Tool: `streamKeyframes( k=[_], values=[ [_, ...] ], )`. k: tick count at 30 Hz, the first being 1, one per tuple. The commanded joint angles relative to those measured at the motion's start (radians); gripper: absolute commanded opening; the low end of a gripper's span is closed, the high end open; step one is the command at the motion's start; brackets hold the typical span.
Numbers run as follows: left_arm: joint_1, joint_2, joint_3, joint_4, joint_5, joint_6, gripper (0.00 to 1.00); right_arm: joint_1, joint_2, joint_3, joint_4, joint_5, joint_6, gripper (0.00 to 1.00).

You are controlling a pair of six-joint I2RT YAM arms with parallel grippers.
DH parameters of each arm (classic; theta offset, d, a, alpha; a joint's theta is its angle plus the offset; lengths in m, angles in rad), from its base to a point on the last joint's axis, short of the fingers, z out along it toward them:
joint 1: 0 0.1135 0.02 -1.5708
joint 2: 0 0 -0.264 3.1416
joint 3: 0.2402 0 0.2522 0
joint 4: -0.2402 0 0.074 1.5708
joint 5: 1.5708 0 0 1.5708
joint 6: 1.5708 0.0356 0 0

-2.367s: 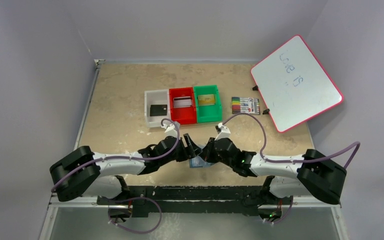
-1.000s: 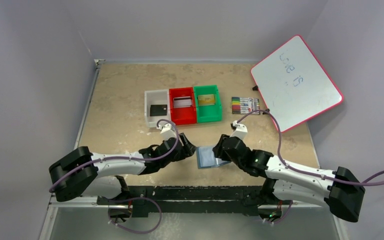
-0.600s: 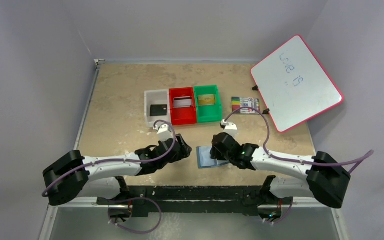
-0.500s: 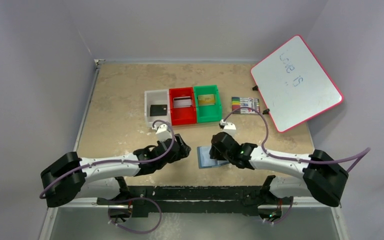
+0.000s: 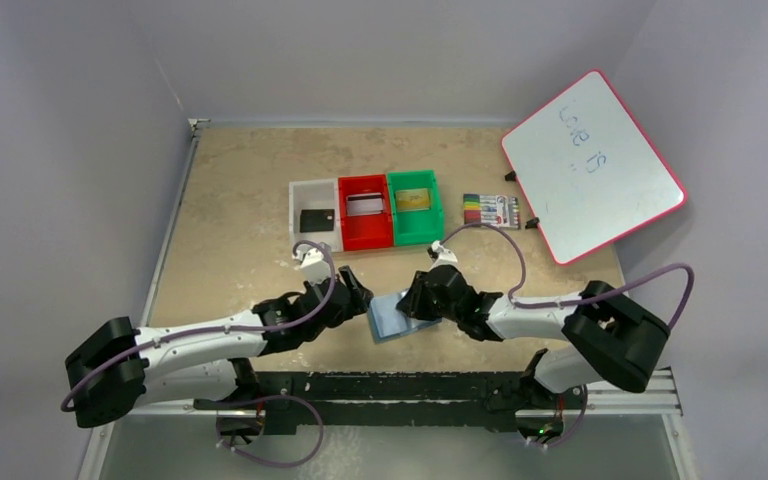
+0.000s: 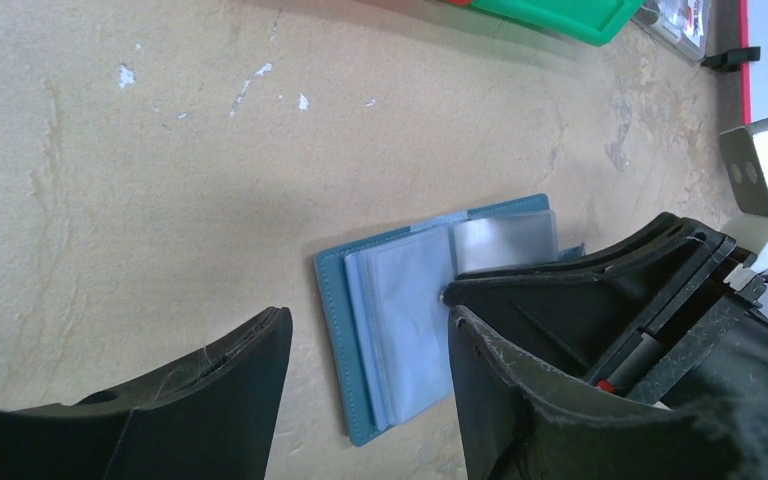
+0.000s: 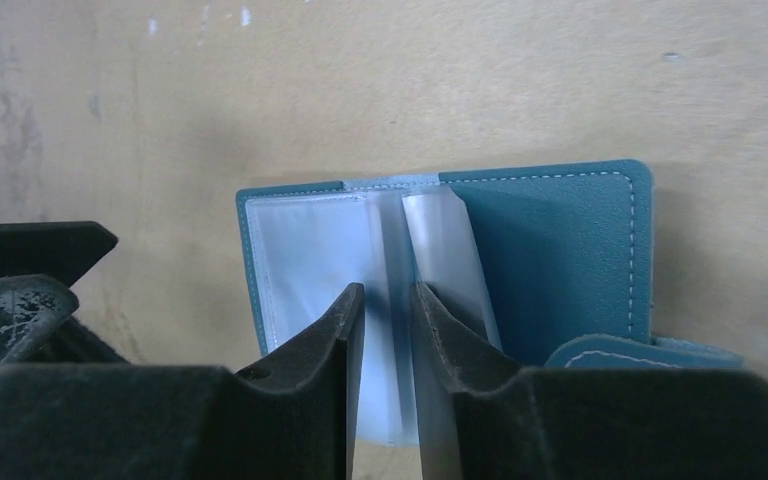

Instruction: Take the credit cards out of the card holder

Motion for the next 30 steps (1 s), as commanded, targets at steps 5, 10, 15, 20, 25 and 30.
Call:
streamKeyframes(
  k=[5, 10, 15, 20, 25, 30],
  values=[
    [-0.004, -0.08, -0.022, -0.072, -0.051, -0.02, 0.58, 0.002, 0.128, -0.069, 0.221, -0.172, 0.077, 0.27],
    [-0.004, -0.119, -0.078, 0.076, 0.029, -0.05, 0.59, 0.002, 0.142, -0.072, 0.236, -0.177, 0.08, 0.28],
    [-0.004, -0.065, -0.121, 0.277, 0.1, -0.089, 0.59, 0.002, 0.139, -0.092, 0.259, -0.174, 0.102, 0.28],
    [-0.004, 0.038, -0.109, 0.356, 0.113, -0.107, 0.59, 0.002, 0.155, -0.098, 0.28, -0.184, 0.102, 0.28],
    [-0.004, 0.092, -0.101, 0.338, 0.082, -0.132, 0.58, 0.002, 0.15, -0.108, 0.292, -0.184, 0.105, 0.3],
    [-0.004, 0.087, -0.096, 0.285, 0.062, -0.139, 0.58, 0.003, 0.15, -0.11, 0.295, -0.183, 0.106, 0.31]
  ],
)
